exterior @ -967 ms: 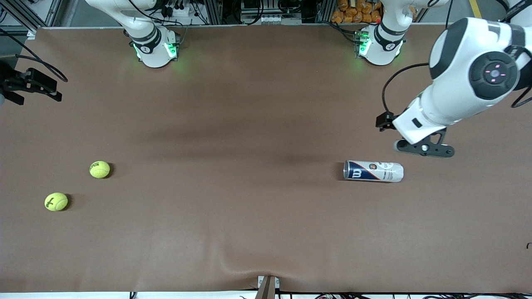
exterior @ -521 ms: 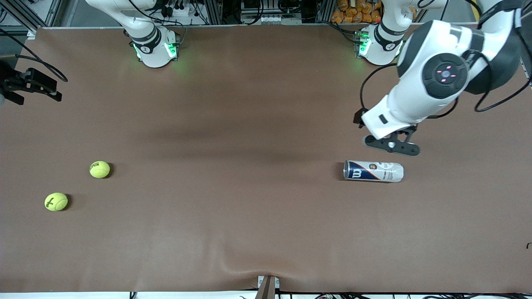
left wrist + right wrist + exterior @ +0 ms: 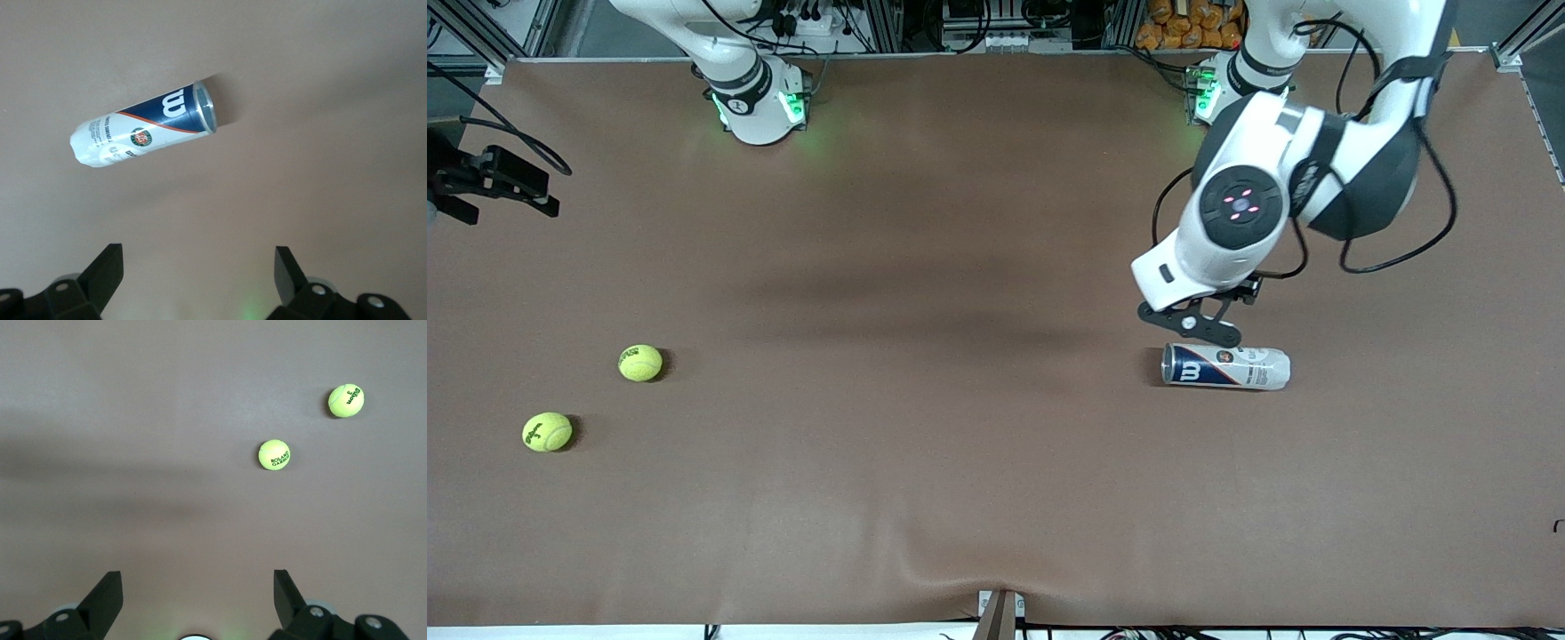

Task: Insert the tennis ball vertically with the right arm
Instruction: 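Lower the open left gripper over the can's closed end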

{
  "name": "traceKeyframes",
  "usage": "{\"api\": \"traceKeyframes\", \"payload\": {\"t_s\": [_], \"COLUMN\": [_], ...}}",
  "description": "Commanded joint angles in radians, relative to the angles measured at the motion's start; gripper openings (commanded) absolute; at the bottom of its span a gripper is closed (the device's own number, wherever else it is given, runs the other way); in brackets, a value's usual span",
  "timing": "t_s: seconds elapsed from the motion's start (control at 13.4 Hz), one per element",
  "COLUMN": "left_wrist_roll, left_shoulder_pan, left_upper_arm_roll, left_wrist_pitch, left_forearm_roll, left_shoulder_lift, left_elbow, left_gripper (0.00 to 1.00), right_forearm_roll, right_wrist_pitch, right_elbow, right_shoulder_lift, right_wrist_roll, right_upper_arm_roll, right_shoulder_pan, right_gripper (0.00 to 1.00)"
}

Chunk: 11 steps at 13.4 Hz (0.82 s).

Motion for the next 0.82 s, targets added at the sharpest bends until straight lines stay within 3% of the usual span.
{"api": "traceKeyframes", "payload": {"t_s": [0.0,0.45,0.74], "left_wrist_roll": [0.062,0.263,0.551], "left_shoulder_pan": [-0.013,0.015,0.111], "left_upper_arm_roll": [0.0,0.0,-0.001], "left_wrist_pitch": [-0.001,0.01,0.189], "left_forearm_roll": [0.061,0.165,0.198], "left_shoulder_lift": [0.01,0.02,0.017], "left_elbow": [-0.05,-0.112,-0.212], "left_gripper": [1.0,1.0,1.0], "right_forearm_roll": [0.008,0.008,0.008], "right_wrist_pitch": [-0.008,-0.008,-0.008], "right_elbow": [-0.008,-0.008,-0.008], "right_shoulder_lift": [-0.017,-0.017,-0.017], "right_wrist_roll": [0.005,0.005,0.005], "right_upper_arm_roll": [0.018,0.018,0.018], "right_shoulder_pan": [-0.027,-0.025,-0.025], "right_gripper": [1.0,1.0,1.0]}}
